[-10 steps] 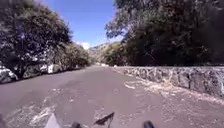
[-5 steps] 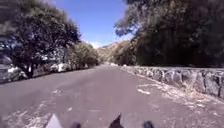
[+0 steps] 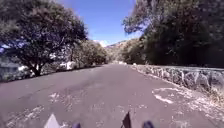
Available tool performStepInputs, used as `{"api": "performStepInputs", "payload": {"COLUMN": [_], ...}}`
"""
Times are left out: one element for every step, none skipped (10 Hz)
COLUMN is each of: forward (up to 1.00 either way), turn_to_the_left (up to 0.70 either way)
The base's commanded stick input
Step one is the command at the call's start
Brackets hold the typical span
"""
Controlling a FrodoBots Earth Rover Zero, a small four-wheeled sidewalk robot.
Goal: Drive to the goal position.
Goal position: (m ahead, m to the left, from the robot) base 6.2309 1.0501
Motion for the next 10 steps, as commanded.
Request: {"api": "performStepInputs", "payload": {"forward": [0.85, 0.85, 0.85, 0.85, 0.85, 0.85, 0.85, 0.85, 0.85, 0.85], "turn_to_the_left": [0.00, 0.00, 0.00, 0.00, 0.00, 0.00, 0.00, 0.00, 0.00, 0.00]}}
